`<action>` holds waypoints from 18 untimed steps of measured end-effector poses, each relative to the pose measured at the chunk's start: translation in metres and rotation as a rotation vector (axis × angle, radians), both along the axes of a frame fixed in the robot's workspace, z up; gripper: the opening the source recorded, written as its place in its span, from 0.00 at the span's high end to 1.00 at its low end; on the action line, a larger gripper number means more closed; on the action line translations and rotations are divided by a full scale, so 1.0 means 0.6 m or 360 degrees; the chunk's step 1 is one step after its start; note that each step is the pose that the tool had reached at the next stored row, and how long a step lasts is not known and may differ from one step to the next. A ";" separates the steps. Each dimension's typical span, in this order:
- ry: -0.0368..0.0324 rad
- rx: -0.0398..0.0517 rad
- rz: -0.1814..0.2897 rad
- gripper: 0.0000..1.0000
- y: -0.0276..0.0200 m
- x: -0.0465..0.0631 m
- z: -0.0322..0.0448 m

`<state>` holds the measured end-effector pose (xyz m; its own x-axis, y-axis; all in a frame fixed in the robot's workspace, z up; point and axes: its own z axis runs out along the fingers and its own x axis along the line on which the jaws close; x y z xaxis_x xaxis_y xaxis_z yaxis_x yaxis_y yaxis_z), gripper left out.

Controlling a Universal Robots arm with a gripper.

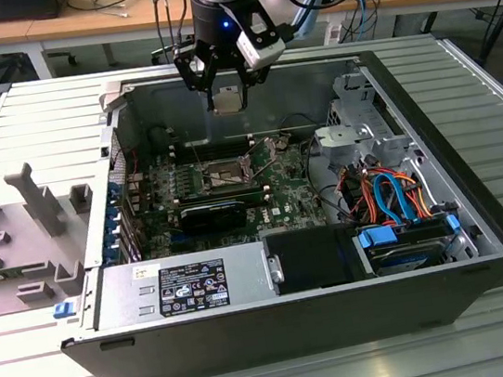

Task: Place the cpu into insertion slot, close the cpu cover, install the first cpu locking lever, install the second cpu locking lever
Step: 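Place the cpu into insertion slot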

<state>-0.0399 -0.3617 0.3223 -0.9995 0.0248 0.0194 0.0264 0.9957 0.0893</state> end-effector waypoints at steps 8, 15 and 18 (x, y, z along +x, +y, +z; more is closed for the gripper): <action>0.0000 0.0000 0.0000 0.45 0.0000 0.000 -0.002; 0.0000 0.0000 0.0000 0.45 0.0000 0.000 -0.005; 0.0000 0.0000 0.0000 0.45 0.0000 0.000 -0.006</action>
